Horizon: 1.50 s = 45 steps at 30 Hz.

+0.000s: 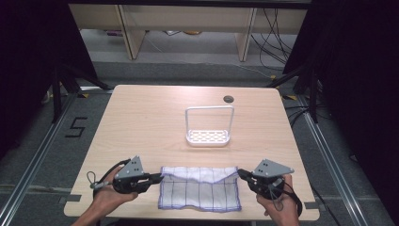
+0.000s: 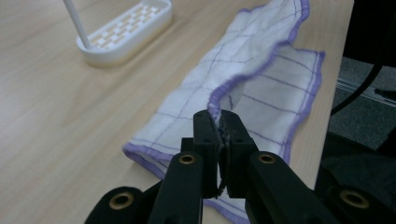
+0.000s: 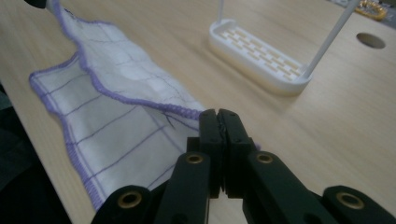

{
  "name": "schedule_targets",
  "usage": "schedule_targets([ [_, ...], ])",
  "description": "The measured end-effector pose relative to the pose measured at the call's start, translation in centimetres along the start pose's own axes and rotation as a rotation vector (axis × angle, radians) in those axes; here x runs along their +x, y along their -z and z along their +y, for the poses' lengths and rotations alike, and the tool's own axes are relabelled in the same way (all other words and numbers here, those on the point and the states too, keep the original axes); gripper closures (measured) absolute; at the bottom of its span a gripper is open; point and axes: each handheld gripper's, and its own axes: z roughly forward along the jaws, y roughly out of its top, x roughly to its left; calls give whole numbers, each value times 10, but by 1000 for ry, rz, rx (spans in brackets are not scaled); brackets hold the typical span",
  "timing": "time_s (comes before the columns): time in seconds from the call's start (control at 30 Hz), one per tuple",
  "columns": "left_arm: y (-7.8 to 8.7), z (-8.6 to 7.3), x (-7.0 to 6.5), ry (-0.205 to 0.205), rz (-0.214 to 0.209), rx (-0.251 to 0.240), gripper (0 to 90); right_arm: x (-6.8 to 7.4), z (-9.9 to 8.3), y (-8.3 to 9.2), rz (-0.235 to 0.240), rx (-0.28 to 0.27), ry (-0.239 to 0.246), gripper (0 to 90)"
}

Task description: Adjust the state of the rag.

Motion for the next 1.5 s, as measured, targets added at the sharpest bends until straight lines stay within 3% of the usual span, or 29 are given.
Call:
schedule_targets([
  [0.13,-7,-15,-8,13,-30,-1,860,10,-16,-3,18,36,-28,895],
  [0.17,-9,-20,-12,0,-43,21,859,9,-18,-4,13,34,-5,895],
  [0.2,-11,-23,-15,-8,-42,28,859,10,-21,-5,23,49,-16,895],
  [0.23,-10,-24,-14,-33,-39,52,859,12,-24,-5,26,50,-19,895],
  [0.27,-10,-24,-14,-33,-39,52,859,12,-24,-5,26,50,-19,895],
  [0.37,-13,-31,-20,9,-58,40,857,16,-31,-6,44,66,-22,894],
  [0.47,-14,-33,-20,-39,-57,74,853,19,-37,-4,44,75,-23,893],
  [0.53,-16,-34,-24,-17,-78,80,850,20,-40,-5,42,74,-26,893],
  [0.57,-16,-34,-24,-39,-78,87,848,22,-42,-5,56,81,-28,892],
  [0.6,-17,-36,-26,-12,-89,87,846,23,-44,-5,60,84,-28,892],
  [0.63,-18,-36,-26,-33,-95,98,843,25,-45,-4,54,88,-33,891],
  [0.67,-18,-38,-26,-33,-92,105,837,25,-46,-4,57,92,-18,888],
  [0.7,-19,-39,-28,-4,-99,106,832,27,-47,-3,59,106,-36,885],
  [0.73,-20,-40,-28,-18,-101,103,826,26,-48,-3,57,104,-26,882],
  [0.77,-19,-41,-27,-34,-94,124,818,27,-49,-3,64,112,-34,872],
  [0.87,-18,-41,-28,3,-100,117,732,25,-53,-2,72,112,-36,814],
  [0.9,-16,-40,-26,-22,-103,115,713,24,-54,-1,93,112,-46,785],
  [0.93,-15,-40,-28,-4,-113,102,684,24,-54,2,73,100,-51,759],
  [0.97,-13,-39,-26,7,-107,96,642,25,-54,4,69,103,-79,733],
  [1.07,-9,-35,-23,26,-92,71,558,20,-52,7,44,78,-70,693],
  [1.1,-7,-30,-15,31,-52,57,540,17,-51,8,6,82,-107,673],
  [1.13,-7,-27,-10,49,-32,50,526,16,-50,7,-7,90,-112,656],
  [1.2,-8,-22,0,55,-3,58,509,17,-50,3,-30,130,-139,611],
  [1.23,-10,-19,4,59,15,58,495,16,-51,0,-34,132,-129,581],
  [1.3,-15,-15,13,63,45,66,465,21,-52,-4,-32,166,-180,551],
  [1.37,-18,-12,18,68,65,84,451,19,-53,-6,-30,175,-163,538],
  [1.5,-34,-6,35,89,69,115,417,22,-54,-9,-39,209,-203,501],
])
